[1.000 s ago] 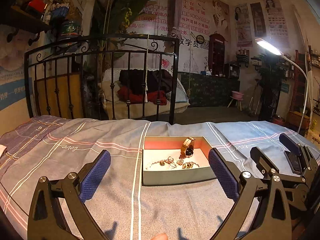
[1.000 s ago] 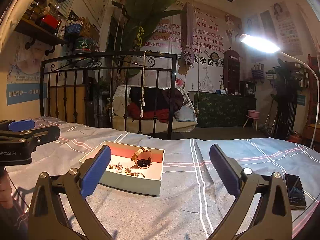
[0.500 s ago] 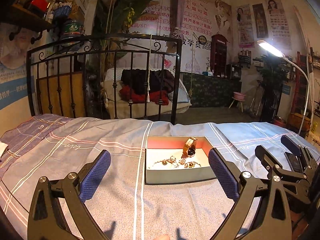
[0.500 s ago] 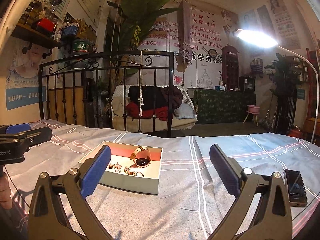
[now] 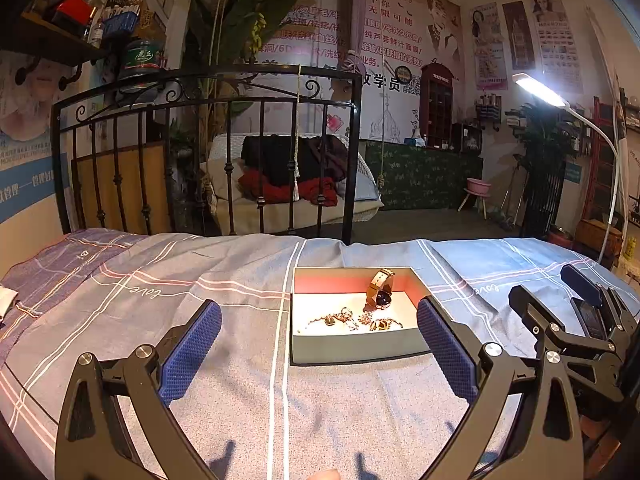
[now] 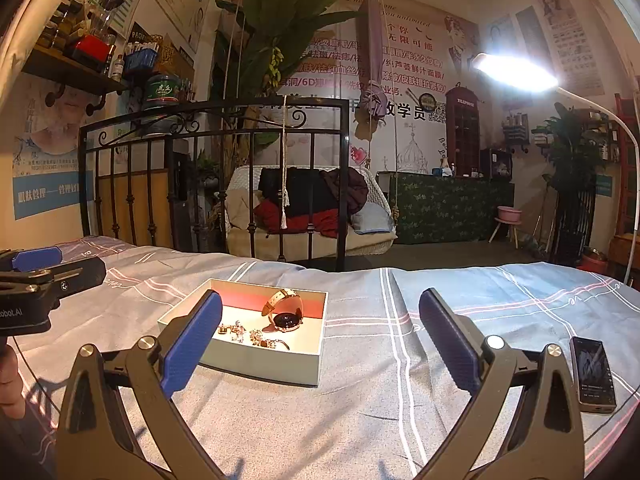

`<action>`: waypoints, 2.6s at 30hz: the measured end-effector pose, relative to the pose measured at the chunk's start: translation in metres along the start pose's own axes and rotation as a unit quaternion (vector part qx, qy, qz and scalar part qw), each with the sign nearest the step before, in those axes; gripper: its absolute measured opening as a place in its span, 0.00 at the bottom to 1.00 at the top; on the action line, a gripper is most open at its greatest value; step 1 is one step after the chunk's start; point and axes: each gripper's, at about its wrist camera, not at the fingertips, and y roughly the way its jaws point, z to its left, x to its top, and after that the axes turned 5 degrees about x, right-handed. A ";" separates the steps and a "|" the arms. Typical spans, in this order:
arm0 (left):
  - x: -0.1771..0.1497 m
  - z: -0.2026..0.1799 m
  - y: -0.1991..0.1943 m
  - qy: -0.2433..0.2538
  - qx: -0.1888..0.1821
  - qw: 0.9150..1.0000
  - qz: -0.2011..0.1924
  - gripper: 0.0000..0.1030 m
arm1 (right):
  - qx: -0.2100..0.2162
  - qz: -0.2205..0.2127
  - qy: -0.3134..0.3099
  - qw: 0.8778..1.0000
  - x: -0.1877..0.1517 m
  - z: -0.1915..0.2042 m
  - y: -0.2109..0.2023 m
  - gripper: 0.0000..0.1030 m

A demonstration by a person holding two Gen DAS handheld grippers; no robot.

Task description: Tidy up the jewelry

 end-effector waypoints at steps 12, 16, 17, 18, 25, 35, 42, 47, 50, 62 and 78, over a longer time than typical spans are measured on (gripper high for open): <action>0.000 -0.002 0.000 0.007 0.003 1.000 0.000 0.93 | 0.002 0.005 0.001 1.000 -0.002 0.000 0.002 0.94; 0.000 -0.003 -0.001 0.008 0.001 1.000 0.000 0.93 | 0.002 0.005 0.001 1.000 -0.002 0.000 0.002 0.94; 0.000 -0.003 -0.001 0.008 0.001 1.000 0.000 0.93 | 0.002 0.005 0.001 1.000 -0.002 0.000 0.002 0.94; 0.000 -0.003 -0.001 0.008 0.001 1.000 0.000 0.93 | 0.002 0.005 0.001 1.000 -0.003 0.000 0.002 0.94; 0.000 -0.003 -0.001 0.008 0.002 1.000 0.001 0.94 | 0.002 0.004 0.001 1.000 -0.002 0.000 0.002 0.94; -0.002 0.002 0.001 0.005 0.006 1.000 0.007 0.94 | 0.004 -0.001 0.001 1.000 -0.001 -0.001 -0.003 0.94; -0.001 0.001 0.001 0.000 0.008 1.000 0.006 0.94 | 0.006 -0.012 -0.009 1.000 0.005 0.004 -0.010 0.94; -0.001 0.002 0.000 -0.005 0.008 1.000 0.009 0.94 | 0.005 -0.010 -0.006 1.000 0.006 0.004 -0.011 0.94; -0.001 0.001 0.000 -0.007 0.009 1.000 0.013 0.94 | 0.007 -0.010 -0.007 1.000 0.005 0.003 -0.012 0.94; -0.001 -0.005 -0.002 0.002 0.010 1.000 0.016 0.94 | 0.009 -0.008 -0.007 1.000 0.005 0.003 -0.014 0.94; -0.002 -0.004 0.000 -0.003 0.003 1.000 0.030 0.94 | 0.014 -0.001 -0.008 1.000 0.004 0.005 -0.016 0.94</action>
